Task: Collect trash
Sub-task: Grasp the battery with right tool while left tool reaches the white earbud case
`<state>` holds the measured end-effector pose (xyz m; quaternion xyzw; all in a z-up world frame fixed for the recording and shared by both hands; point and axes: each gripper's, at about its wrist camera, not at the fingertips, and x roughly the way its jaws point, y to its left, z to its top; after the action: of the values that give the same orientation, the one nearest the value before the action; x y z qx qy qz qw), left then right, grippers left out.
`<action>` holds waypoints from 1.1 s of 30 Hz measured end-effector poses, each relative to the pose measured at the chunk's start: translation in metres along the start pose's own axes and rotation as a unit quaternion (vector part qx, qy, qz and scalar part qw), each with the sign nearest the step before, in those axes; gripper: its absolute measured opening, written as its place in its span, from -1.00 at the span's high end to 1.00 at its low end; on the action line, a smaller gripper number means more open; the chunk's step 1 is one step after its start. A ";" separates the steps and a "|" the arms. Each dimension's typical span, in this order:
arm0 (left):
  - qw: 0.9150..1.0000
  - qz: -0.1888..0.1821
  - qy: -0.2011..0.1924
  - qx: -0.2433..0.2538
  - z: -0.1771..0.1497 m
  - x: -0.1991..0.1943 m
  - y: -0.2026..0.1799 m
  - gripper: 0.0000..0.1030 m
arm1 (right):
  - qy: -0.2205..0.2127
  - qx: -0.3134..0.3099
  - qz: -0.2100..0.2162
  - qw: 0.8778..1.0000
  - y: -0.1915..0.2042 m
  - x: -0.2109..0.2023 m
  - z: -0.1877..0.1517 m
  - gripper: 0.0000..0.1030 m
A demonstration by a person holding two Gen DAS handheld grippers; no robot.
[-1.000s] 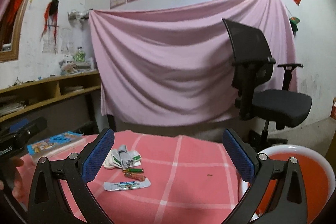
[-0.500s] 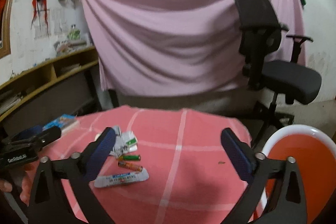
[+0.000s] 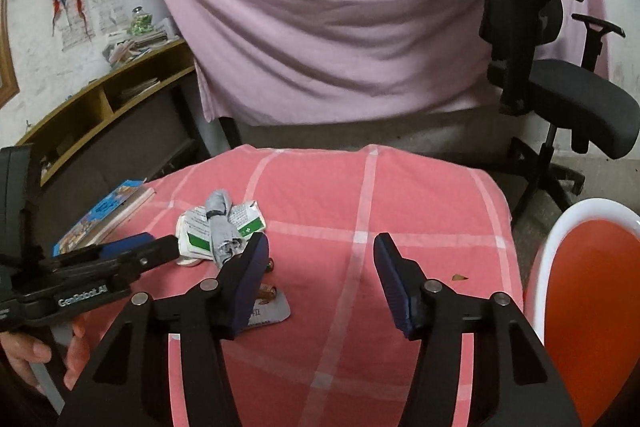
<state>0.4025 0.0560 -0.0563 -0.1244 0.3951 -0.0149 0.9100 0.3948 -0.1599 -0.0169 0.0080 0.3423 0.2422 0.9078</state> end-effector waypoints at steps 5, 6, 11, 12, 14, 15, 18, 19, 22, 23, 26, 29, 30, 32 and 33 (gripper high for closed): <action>1.000 -0.004 0.017 -0.016 0.001 0.006 0.004 0.81 | 0.023 -0.005 0.004 1.000 0.001 0.008 0.000 -0.03; 1.000 -0.008 0.018 -0.020 0.002 0.006 0.005 0.82 | 0.027 -0.004 0.006 1.000 0.001 0.010 0.000 -0.03; 1.000 -0.009 0.015 -0.023 0.000 -0.002 0.009 1.00 | 0.046 -0.007 0.028 0.999 0.001 0.014 -0.001 -0.03; 1.000 -0.008 0.013 -0.022 -0.001 -0.005 0.009 1.00 | 0.054 -0.008 0.035 0.998 0.002 0.016 -0.002 -0.03; 1.000 -0.009 0.015 -0.023 -0.005 -0.009 0.012 1.00 | 0.082 -0.012 0.050 0.995 0.004 0.023 -0.005 -0.03; 1.000 -0.012 0.016 -0.024 -0.006 -0.009 0.010 1.00 | 0.091 -0.014 0.052 0.994 0.005 0.026 -0.006 -0.03; 0.999 -0.018 0.014 -0.029 -0.007 -0.013 0.012 1.00 | 0.094 -0.023 0.056 0.994 0.009 0.026 -0.007 -0.03; 0.999 -0.019 0.014 -0.030 -0.007 -0.013 0.012 1.00 | 0.096 -0.026 0.056 0.993 0.009 0.027 -0.007 -0.03; 0.999 -0.019 0.012 -0.033 -0.007 -0.015 0.012 1.00 | 0.101 -0.039 0.055 0.993 0.014 0.030 -0.007 -0.03; 0.999 -0.018 0.011 -0.033 -0.007 -0.015 0.012 1.00 | 0.104 -0.046 0.057 0.992 0.016 0.031 -0.006 -0.03; 0.999 -0.016 0.008 -0.040 -0.007 -0.017 0.014 1.00 | 0.109 -0.064 0.057 0.990 0.023 0.034 -0.007 -0.03; 0.999 -0.017 0.010 -0.045 -0.007 -0.016 0.015 1.00 | 0.114 -0.080 0.055 0.989 0.028 0.037 -0.007 -0.03; 0.999 -0.017 0.009 -0.045 -0.007 -0.016 0.015 1.00 | 0.115 -0.084 0.054 0.988 0.030 0.038 -0.007 -0.03; 0.999 -0.018 0.010 -0.045 -0.006 -0.016 0.015 1.00 | 0.117 -0.092 0.054 0.987 0.032 0.039 -0.007 0.00; 0.999 -0.018 0.010 -0.046 -0.006 -0.016 0.015 1.00 | 0.118 -0.095 0.057 0.987 0.032 0.040 -0.007 0.14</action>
<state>0.3859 0.0713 -0.0528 -0.1734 0.4018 -0.0146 0.8991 0.4022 -0.1146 -0.0409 -0.0873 0.4211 0.3243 0.8425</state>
